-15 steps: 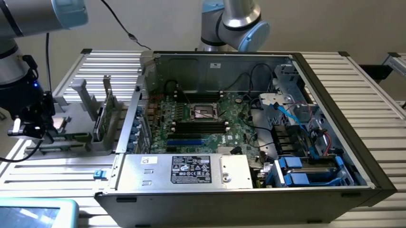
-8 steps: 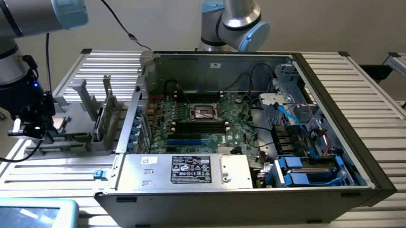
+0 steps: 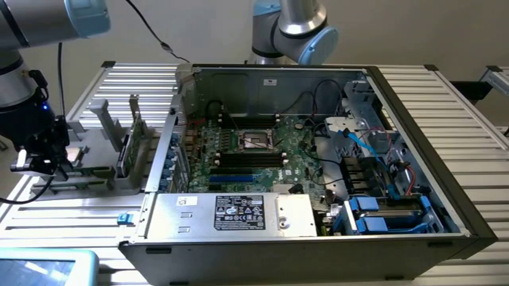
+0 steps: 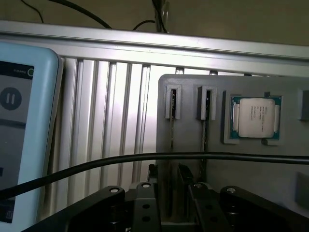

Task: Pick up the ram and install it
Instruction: 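Pick up the ram and move it above insertion slot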

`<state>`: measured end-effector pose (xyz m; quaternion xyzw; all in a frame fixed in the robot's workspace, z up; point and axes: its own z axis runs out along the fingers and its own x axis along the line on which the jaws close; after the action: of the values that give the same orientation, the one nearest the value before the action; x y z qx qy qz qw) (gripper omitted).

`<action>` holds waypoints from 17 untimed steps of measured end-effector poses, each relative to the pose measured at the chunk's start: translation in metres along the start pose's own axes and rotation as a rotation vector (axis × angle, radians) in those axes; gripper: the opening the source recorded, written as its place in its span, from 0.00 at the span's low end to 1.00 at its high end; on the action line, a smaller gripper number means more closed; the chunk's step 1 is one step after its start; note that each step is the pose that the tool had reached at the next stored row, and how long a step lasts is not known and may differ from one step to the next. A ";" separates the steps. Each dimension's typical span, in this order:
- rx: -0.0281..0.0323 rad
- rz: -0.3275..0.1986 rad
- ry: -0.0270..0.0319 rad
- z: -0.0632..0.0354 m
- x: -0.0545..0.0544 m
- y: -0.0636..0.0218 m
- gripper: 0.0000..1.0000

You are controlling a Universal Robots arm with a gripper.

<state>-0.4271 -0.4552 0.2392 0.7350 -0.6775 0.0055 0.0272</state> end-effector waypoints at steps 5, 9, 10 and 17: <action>0.0101 -0.006 0.0012 0.0078 -0.002 0.0056 0.30; 0.0124 -0.007 0.0012 0.0151 -0.003 0.0088 0.30; 0.0127 -0.007 0.0013 0.0169 -0.004 0.0087 0.30; 0.0143 -0.007 0.0001 0.0293 -0.004 0.0084 0.30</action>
<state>-0.4367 -0.4529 0.2100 0.7377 -0.6747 0.0103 0.0220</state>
